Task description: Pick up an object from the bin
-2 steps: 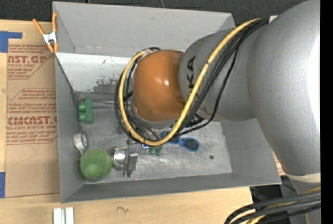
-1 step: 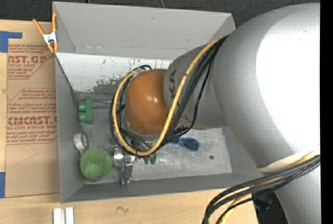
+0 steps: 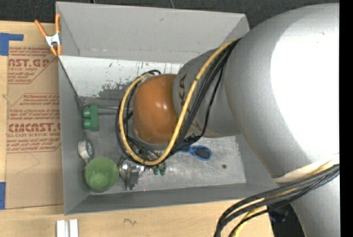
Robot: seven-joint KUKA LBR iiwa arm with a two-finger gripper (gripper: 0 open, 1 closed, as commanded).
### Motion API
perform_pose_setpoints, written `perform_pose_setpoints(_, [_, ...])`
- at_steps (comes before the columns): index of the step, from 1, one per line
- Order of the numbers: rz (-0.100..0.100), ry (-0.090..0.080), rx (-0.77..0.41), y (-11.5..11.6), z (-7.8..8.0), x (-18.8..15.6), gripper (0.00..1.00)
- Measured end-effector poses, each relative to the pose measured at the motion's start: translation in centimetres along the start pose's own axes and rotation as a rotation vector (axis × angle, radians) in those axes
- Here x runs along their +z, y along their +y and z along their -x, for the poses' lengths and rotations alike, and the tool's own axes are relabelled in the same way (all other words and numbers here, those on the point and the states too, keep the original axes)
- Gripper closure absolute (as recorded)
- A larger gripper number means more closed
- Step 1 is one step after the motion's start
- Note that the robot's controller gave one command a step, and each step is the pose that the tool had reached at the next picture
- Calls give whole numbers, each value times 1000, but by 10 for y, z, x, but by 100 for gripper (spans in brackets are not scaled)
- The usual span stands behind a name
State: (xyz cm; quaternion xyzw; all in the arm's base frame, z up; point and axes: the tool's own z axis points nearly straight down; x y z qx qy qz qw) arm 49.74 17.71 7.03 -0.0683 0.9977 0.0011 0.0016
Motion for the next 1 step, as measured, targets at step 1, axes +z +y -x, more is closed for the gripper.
perform_pose_setpoints(1, [-1, -6, -224, 4, 0, -168, 100])
